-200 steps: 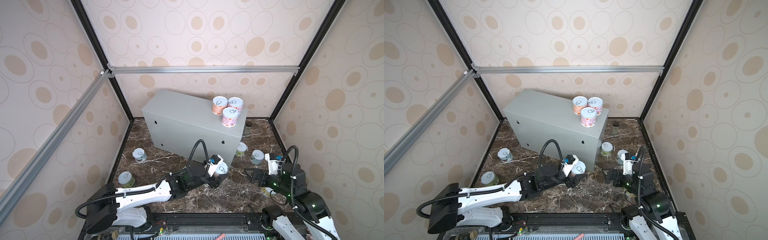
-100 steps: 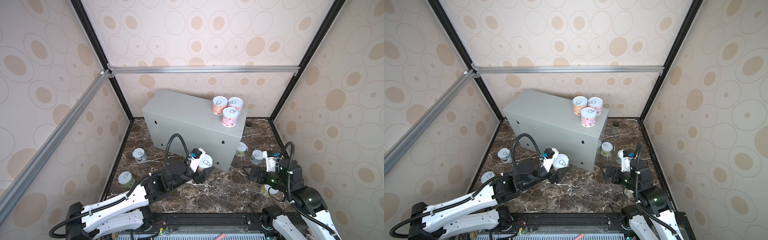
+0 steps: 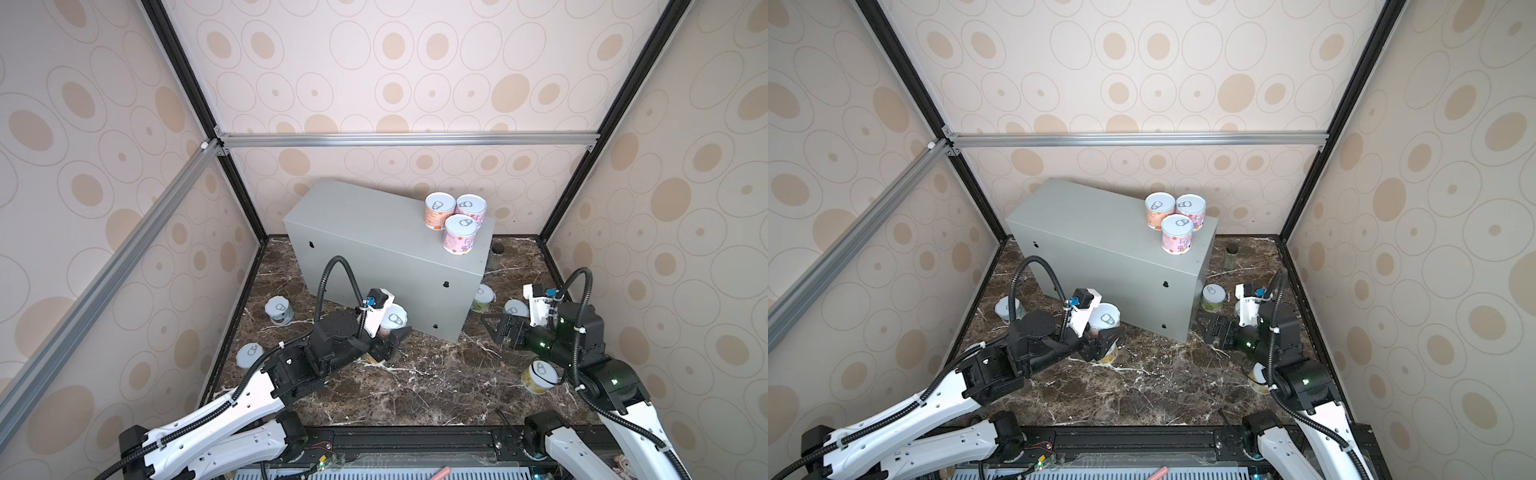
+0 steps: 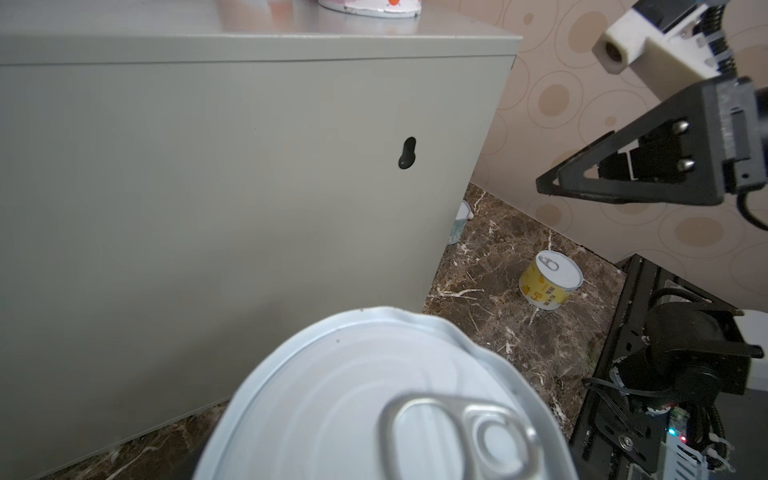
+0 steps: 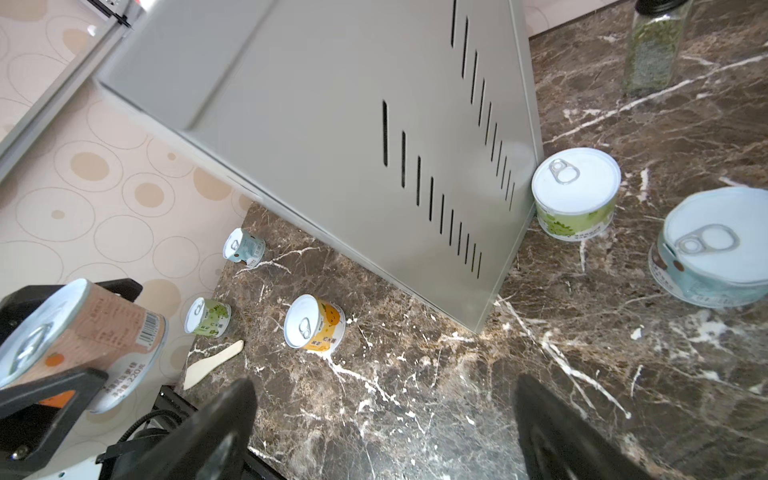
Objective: Place and organize the canned foods onto the counter
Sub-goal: 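Lift the orange-labelled can with the left gripper up toward the cabinet top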
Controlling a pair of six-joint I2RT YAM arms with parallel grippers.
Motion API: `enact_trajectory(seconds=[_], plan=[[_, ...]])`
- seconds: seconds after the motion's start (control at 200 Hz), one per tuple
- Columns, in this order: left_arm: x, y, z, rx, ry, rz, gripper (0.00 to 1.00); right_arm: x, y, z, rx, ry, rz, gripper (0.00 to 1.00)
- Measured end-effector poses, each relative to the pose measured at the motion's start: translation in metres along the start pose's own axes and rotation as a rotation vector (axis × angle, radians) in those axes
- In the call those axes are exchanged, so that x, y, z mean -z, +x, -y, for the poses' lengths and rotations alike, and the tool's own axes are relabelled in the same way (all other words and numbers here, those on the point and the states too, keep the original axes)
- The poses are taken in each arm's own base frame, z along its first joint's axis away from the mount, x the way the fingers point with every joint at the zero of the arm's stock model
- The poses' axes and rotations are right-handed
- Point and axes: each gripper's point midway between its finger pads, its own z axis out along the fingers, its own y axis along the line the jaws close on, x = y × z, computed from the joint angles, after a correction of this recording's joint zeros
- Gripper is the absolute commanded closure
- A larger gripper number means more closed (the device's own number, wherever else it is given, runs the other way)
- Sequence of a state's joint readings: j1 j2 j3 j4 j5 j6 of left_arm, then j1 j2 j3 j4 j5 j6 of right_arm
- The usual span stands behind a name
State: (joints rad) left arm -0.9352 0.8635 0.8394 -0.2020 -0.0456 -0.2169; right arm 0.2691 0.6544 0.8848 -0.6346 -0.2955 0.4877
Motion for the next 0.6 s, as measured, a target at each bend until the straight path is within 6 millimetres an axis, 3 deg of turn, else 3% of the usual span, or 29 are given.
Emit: enact_trajectory(seconds=[0.135, 0.305, 0.6], plan=[[0.003, -0.008, -0.007, 0.011, -0.015, 0.019, 0.31, 0.005, -0.018, -0.011, 0.026, -0.018, 0.031, 0.01], [0.001, -0.022, -0.015, 0.026, -0.023, 0.035, 0.32, 0.008, -0.023, -0.015, 0.05, -0.024, 0.045, 0.01], [-0.014, -0.079, -0.019, 0.03, -0.011, 0.089, 0.33, 0.011, -0.024, -0.017, 0.063, -0.03, 0.052, 0.01]])
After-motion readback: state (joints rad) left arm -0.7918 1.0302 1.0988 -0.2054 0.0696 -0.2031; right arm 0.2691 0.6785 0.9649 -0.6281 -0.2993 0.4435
